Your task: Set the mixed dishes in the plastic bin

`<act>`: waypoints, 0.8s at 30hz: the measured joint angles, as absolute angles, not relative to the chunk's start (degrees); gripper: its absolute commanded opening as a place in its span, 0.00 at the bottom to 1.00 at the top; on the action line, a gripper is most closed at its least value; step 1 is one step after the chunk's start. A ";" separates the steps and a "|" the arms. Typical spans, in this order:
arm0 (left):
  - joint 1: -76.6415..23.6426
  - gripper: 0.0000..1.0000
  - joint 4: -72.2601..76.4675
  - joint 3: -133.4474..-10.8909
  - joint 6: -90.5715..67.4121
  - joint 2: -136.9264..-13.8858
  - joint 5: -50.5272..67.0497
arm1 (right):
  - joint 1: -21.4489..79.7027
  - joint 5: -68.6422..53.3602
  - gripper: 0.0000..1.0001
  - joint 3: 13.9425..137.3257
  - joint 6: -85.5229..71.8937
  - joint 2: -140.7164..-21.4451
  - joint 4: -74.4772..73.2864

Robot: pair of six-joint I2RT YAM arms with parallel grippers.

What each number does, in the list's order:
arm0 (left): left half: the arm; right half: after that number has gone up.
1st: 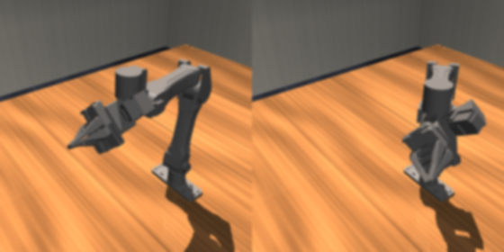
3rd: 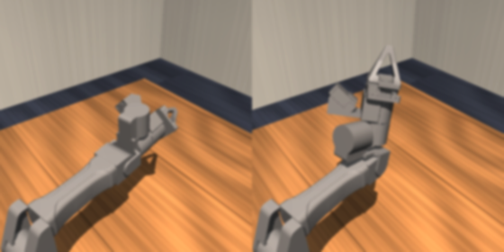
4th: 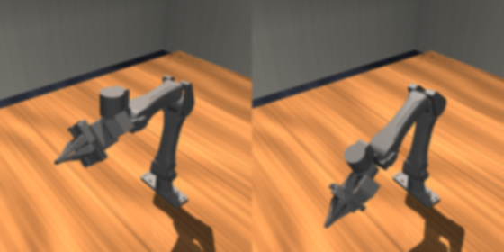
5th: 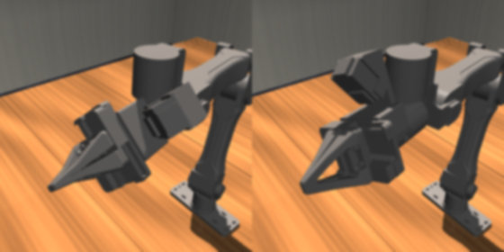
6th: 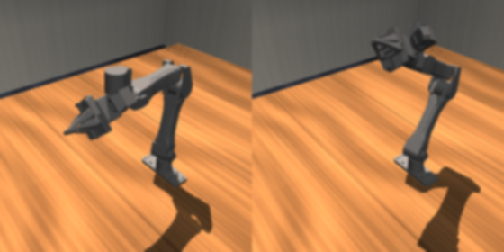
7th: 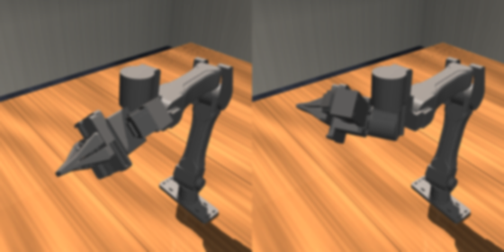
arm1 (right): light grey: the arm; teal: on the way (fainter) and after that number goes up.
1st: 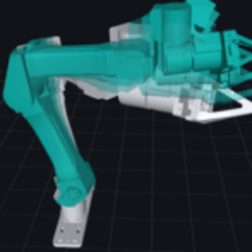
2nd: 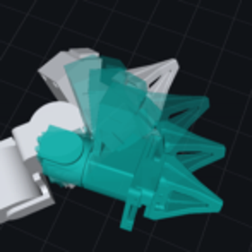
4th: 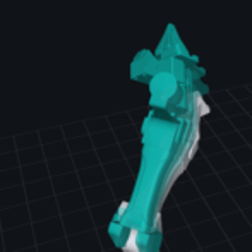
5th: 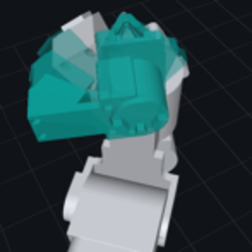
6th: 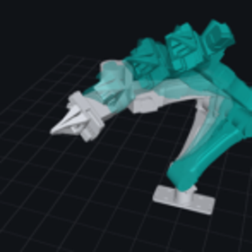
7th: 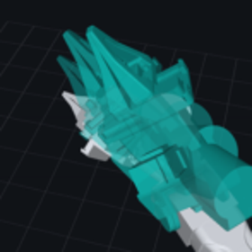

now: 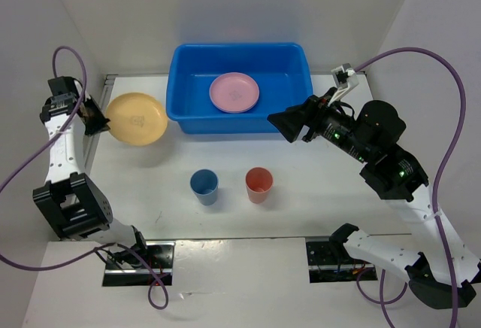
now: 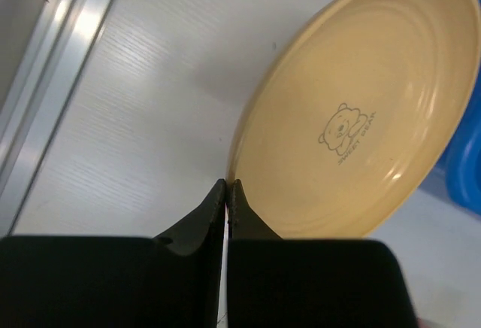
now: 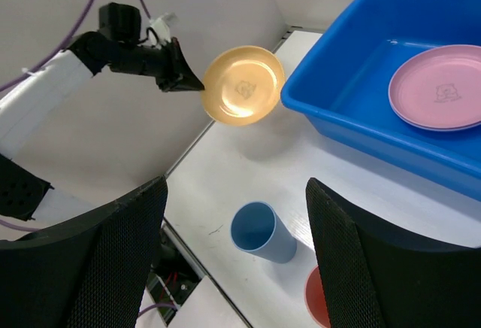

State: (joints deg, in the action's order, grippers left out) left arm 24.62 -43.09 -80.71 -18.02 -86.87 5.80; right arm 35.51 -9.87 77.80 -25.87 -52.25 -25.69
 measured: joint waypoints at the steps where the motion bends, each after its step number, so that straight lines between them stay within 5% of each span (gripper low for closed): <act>1: 24.86 0.00 -43.11 -81.56 -18.35 -86.21 5.37 | 35.51 -9.87 0.79 77.80 -25.89 -52.25 -25.69; 14: 24.73 0.00 -41.93 -97.12 -26.61 -89.06 10.63 | 35.51 -9.87 0.79 78.35 -25.89 -52.27 -25.74; 24: 2.44 0.00 -40.53 -116.44 -31.94 -106.10 13.54 | 35.51 -8.86 0.79 78.74 -26.15 -53.43 -25.74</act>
State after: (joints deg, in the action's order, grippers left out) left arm 2.44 -40.53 -116.44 -31.94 -106.10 13.54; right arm 35.51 -8.86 78.74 -26.15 -53.43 -25.74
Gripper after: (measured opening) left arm 0.009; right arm 0.792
